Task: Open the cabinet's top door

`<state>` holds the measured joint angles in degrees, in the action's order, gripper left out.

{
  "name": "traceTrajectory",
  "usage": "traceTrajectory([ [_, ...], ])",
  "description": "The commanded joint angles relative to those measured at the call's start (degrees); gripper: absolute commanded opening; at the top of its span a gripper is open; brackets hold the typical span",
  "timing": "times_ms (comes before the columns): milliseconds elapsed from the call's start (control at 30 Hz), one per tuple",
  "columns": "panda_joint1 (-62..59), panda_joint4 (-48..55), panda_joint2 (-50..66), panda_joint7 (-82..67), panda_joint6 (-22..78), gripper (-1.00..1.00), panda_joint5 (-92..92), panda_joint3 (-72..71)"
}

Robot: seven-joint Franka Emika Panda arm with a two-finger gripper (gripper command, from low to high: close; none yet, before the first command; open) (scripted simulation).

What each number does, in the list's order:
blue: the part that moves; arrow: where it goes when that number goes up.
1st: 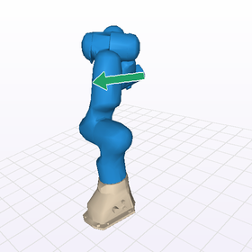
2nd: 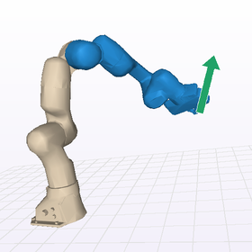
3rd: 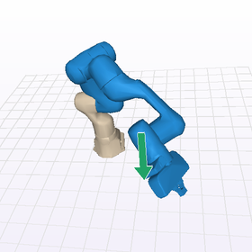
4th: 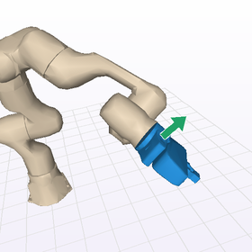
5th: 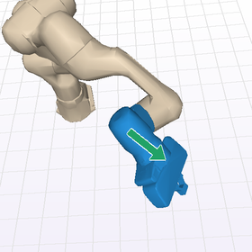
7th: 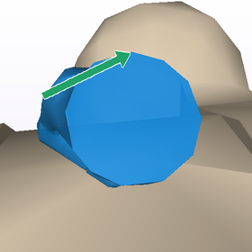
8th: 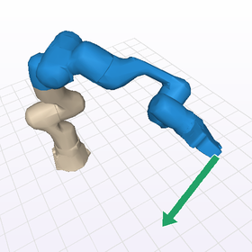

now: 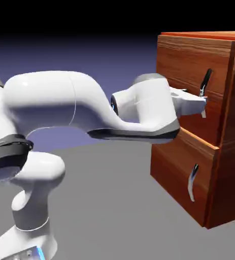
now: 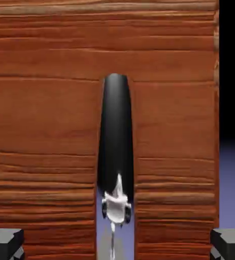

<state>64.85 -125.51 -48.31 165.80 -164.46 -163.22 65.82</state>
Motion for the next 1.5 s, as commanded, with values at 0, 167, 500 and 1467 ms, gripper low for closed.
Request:
traceTrajectory([
  [0,2.1,1.5,0.7,0.2,0.2,0.0,-0.3,1.4],
  [167,-1.7,-1.4,1.6,0.2,2.4,-1.0,1.7,-1.5],
  [500,-22.4,-15.1,3.1,0.2,11.3,-1.0,13.3,-19.8],
  [1467,-79.6,-32.4,-8.7,0.7,6.7,-1.0,54.3,-78.3],
])
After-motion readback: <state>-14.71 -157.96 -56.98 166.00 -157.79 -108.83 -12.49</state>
